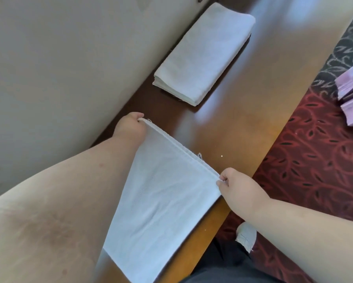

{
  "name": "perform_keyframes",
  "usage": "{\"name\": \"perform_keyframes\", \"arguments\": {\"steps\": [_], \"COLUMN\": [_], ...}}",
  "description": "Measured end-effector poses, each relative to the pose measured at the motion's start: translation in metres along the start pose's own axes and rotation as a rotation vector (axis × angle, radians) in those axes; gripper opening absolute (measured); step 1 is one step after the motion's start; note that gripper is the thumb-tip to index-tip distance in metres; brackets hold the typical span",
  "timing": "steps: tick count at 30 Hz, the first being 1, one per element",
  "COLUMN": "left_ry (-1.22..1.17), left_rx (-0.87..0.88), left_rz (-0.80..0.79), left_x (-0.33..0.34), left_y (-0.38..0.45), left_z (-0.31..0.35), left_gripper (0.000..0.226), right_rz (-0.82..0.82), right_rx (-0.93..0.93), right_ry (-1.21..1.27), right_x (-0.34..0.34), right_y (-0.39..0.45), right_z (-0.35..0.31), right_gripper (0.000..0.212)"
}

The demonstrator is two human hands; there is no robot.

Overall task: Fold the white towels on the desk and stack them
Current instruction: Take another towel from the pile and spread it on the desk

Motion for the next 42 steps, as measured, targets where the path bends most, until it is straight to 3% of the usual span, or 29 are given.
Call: {"name": "perform_keyframes", "arguments": {"steps": [8, 13, 18, 21, 24, 26, 28, 30, 32, 34, 37, 42], "left_ry": [0.141, 0.405, 0.432, 0.425, 0.363, 0.229, 0.086, 0.022, 0.012, 0.051, 0.230, 0.340], "left_rx": [0.162, 0.417, 0.407, 0.416, 0.363, 0.310, 0.254, 0.167, 0.048, -0.083, -0.176, -0.224], "left_rz": [-0.016, -0.024, -0.141, -0.092, 0.078, 0.194, 0.288, 0.392, 0.445, 0.325, -0.043, -0.207], "left_x": [0.003, -0.002, 0.001, -0.003, -0.017, -0.028, -0.034, -0.034, -0.022, 0.002, 0.033, 0.012], "left_y": [0.014, 0.023, 0.047, 0.048, 0.029, -0.004, -0.058, -0.132, -0.209, -0.262, -0.287, -0.269], "left_z": [0.001, 0.008, 0.007, 0.008, 0.005, -0.001, -0.014, -0.036, -0.064, -0.094, -0.128, -0.148], "left_gripper": [0.029, 0.022, 0.023, 0.023, 0.042, 0.047, 0.041, 0.036, 0.036, 0.045, 0.068, 0.107], "right_rz": [0.196, 0.243, 0.207, 0.225, 0.315, 0.424, 0.454, 0.316, 0.162, 0.094, 0.103, 0.040], "right_rx": [-0.018, -0.056, 0.023, 0.025, 0.006, -0.116, -0.377, -0.604, -0.699, -0.669, -0.683, -0.643], "right_ry": [-0.060, -0.114, -0.209, -0.186, -0.100, -0.150, -0.227, -0.451, -0.741, -0.891, -1.051, -1.049], "right_x": [-0.015, -0.018, -0.020, -0.019, -0.020, -0.020, -0.012, 0.018, 0.053, 0.064, 0.057, 0.040], "right_y": [0.001, 0.005, 0.016, 0.016, 0.010, -0.002, -0.022, -0.037, -0.041, -0.036, -0.029, -0.029], "right_z": [-0.010, -0.020, -0.024, -0.024, -0.020, -0.027, -0.050, -0.064, -0.053, -0.029, -0.002, -0.005], "right_gripper": [0.017, 0.019, 0.014, 0.011, 0.009, 0.027, 0.041, 0.049, 0.058, 0.070, 0.082, 0.082]}}
Point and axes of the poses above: each hand's wrist, its own y-axis towards the middle knuckle, its own x-axis out of the palm, z = x × y, the point moved 8 cm from there along y, towards the middle knuckle, and after that the axes turned 15 degrees about x, right-handed, at the moved point
